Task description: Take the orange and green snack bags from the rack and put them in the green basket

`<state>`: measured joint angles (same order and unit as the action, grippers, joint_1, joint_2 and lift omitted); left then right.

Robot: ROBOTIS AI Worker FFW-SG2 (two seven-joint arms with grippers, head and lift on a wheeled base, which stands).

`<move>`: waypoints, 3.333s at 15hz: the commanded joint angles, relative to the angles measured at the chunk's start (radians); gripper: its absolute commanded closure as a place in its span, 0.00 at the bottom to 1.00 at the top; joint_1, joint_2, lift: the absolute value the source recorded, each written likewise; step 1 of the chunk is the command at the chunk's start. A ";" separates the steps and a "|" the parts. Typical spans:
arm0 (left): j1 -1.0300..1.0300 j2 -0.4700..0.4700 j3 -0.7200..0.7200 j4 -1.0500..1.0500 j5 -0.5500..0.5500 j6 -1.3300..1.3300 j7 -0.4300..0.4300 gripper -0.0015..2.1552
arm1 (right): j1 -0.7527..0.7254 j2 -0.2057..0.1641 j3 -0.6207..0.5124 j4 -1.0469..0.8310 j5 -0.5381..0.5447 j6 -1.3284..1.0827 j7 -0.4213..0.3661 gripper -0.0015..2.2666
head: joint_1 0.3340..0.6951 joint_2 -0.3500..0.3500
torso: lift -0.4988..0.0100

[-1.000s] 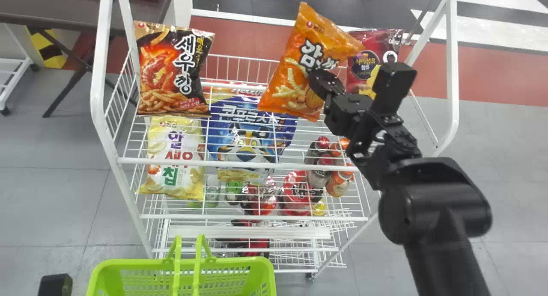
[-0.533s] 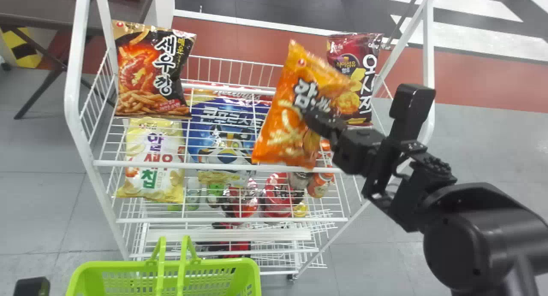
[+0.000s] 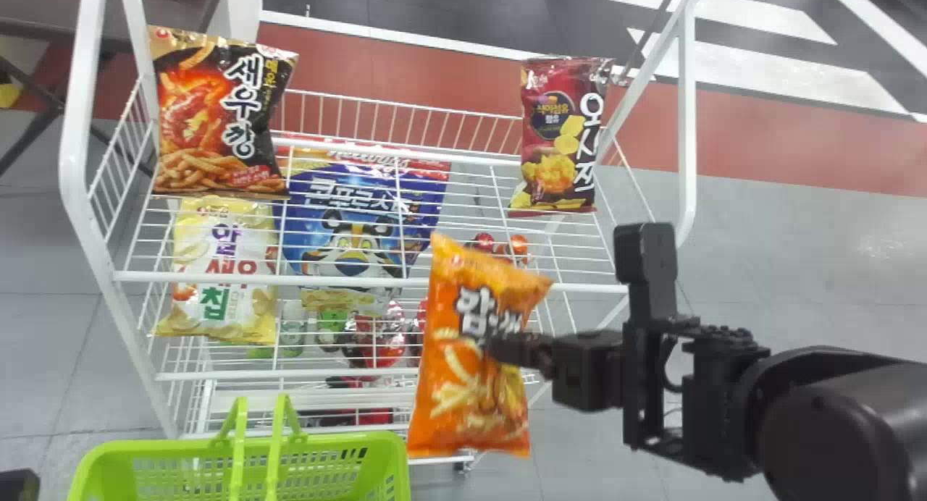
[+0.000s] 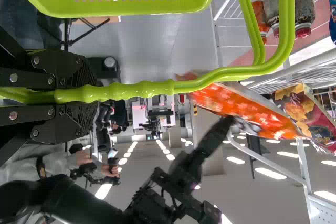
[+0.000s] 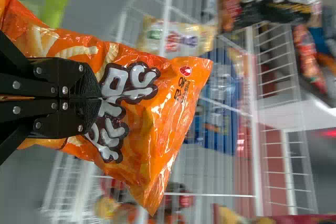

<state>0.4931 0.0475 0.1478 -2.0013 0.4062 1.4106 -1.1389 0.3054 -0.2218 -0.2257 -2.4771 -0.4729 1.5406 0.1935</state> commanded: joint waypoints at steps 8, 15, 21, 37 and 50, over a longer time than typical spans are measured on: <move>-0.008 -0.001 -0.010 0.013 -0.003 -0.003 0.004 1.00 | 0.069 0.016 0.092 -0.020 -0.084 0.032 0.007 0.95 | 1.00 0.06 | 0.98; -0.005 -0.001 -0.011 0.013 -0.003 -0.006 0.004 1.00 | 0.047 0.002 0.272 0.099 -0.044 0.032 0.007 0.95 | 1.00 0.23 | 0.98; -0.005 -0.001 -0.014 0.010 -0.003 -0.006 0.002 1.00 | 0.032 -0.005 0.430 0.191 0.048 0.032 0.006 0.95 | 1.00 0.33 | 0.98; -0.001 0.005 -0.020 0.007 -0.007 -0.003 -0.016 1.00 | -0.026 0.024 0.583 0.514 0.220 -0.425 0.052 0.01 | 1.00 0.59 | 0.98; -0.001 -0.001 -0.024 0.015 -0.010 -0.028 -0.007 1.00 | 0.153 0.018 0.286 0.075 0.169 -0.216 0.118 0.04 | 1.00 0.32 | 0.98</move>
<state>0.4913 0.0473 0.1266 -1.9873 0.3972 1.3899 -1.1466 0.4561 -0.2062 0.0881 -2.3955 -0.3089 1.3864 0.3171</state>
